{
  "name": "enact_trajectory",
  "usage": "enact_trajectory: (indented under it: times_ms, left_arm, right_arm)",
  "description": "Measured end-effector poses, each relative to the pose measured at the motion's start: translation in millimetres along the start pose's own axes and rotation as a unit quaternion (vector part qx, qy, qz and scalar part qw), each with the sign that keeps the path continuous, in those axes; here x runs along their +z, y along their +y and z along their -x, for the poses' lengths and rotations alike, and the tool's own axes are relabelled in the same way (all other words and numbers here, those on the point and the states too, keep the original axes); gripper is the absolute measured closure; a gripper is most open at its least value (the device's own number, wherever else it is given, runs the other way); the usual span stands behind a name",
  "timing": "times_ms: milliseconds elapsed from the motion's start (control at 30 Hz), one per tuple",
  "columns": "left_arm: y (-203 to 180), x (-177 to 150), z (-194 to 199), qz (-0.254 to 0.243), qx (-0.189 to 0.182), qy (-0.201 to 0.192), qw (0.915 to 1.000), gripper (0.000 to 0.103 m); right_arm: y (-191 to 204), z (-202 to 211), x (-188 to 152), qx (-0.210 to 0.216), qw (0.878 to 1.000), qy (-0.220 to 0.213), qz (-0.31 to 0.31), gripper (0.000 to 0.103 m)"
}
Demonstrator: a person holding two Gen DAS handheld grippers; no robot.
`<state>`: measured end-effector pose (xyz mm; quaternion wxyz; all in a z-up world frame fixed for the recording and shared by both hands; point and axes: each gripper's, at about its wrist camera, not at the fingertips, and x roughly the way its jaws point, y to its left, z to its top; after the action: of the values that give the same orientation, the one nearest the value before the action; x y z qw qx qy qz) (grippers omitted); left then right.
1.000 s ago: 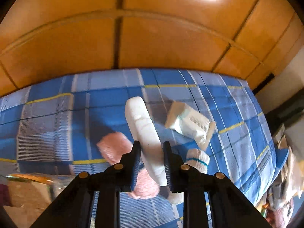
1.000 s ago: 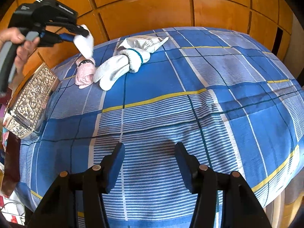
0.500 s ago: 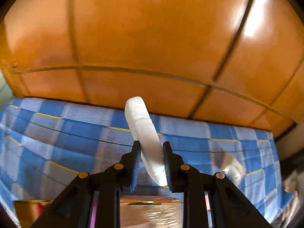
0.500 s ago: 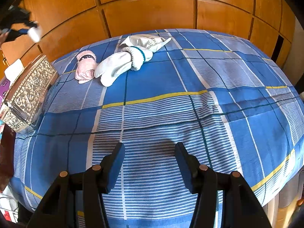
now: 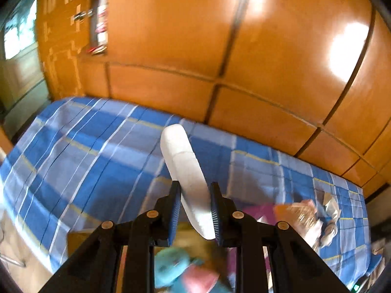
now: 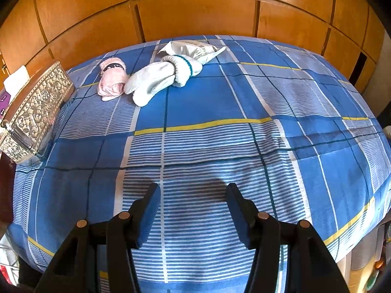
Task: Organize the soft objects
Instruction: 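Carry the white roll into the gold tray and open left tool while right tool grasps the pink towel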
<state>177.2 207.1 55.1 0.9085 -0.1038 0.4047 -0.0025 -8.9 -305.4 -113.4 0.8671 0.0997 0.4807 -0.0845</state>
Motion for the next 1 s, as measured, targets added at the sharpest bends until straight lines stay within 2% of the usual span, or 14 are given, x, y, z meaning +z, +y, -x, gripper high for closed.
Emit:
enact_trajectory:
  times_ms: [167, 233, 467, 567, 700, 833, 1000]
  left_arm:
    - [42, -51, 15, 0.004, 0.009, 0.006, 0.9999, 0.079]
    - [57, -73, 18, 0.014, 0.008, 0.012, 0.9998, 0.079]
    - [92, -132, 19, 0.028, 0.032, 0.032, 0.9986, 0.079]
    - [103, -143, 12, 0.024, 0.052, 0.044, 0.9974, 0.079]
    - [113, -155, -1, 0.032, 0.054, 0.071, 0.9955, 0.078]
    - [116, -162, -12, 0.034, 0.056, 0.089, 0.9939, 0.077]
    - [114, -160, -17, 0.039, 0.052, 0.088, 0.9939, 0.074]
  right_arm:
    - [11, -1, 18, 0.029, 0.999, 0.011, 0.012, 0.049]
    - [20, 3, 27, 0.033, 0.999, 0.001, 0.028, 0.05]
    - [62, 9, 87, 0.091, 0.992, -0.037, 0.083, 0.05]
    - [83, -2, 113, 0.094, 0.989, -0.04, 0.107, 0.05]
    - [109, -28, 142, 0.094, 0.986, -0.025, 0.136, 0.05]
    - [126, -54, 158, 0.082, 0.985, -0.009, 0.15, 0.05]
    - [136, -85, 168, 0.06, 0.984, 0.018, 0.167, 0.05]
